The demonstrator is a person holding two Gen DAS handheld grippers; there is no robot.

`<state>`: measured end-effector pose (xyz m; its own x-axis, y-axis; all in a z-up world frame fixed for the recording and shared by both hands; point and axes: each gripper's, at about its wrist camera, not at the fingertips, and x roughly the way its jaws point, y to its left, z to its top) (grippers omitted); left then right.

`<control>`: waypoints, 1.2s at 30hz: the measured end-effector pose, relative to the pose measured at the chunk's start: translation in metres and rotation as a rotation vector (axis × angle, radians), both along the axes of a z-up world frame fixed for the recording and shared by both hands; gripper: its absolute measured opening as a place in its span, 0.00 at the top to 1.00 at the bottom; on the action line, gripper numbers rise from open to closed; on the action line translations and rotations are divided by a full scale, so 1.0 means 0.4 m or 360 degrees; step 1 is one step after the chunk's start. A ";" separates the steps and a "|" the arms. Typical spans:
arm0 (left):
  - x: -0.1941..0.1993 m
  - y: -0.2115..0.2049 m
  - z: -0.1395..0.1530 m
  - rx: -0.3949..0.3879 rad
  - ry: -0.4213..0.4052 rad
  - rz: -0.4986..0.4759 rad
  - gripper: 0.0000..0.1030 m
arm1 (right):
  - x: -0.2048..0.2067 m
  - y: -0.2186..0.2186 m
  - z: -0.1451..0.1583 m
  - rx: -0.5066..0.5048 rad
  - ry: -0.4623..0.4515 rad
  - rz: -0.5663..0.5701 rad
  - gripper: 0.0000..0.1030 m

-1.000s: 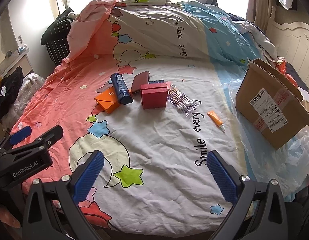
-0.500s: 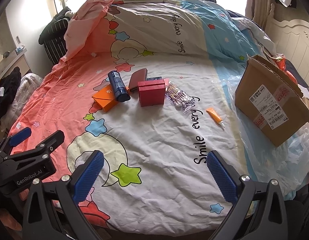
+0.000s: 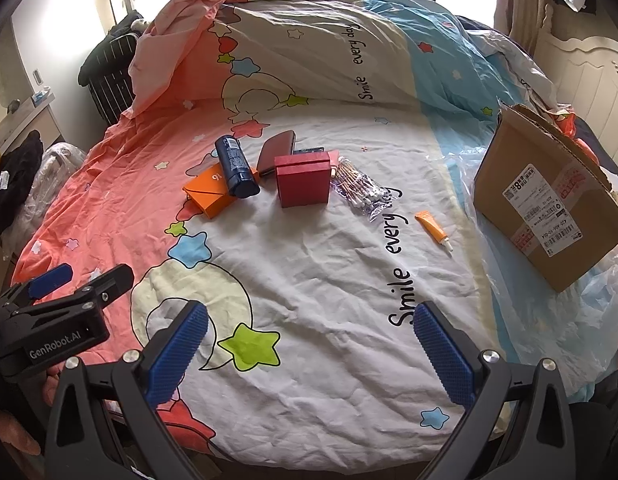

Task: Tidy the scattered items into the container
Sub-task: 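Move both grippers toward the navy bottle and red box, then close the left gripper on the navy bottle while the right gripper grasps the red box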

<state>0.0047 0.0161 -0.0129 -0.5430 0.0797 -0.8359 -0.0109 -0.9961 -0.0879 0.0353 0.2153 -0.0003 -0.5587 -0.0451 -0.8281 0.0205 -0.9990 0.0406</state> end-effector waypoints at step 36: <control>-0.336 0.156 -0.058 -0.0043 -0.0092 -0.0087 0.00 | -0.288 0.106 -0.042 0.0061 0.0074 0.0347 0.00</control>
<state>-0.1297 0.0786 -0.0362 -0.4893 0.0847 -0.8680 -0.0611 -0.9962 -0.0628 -0.0798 0.2577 -0.0171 -0.5769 -0.1377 -0.8051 0.2369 -0.9715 -0.0036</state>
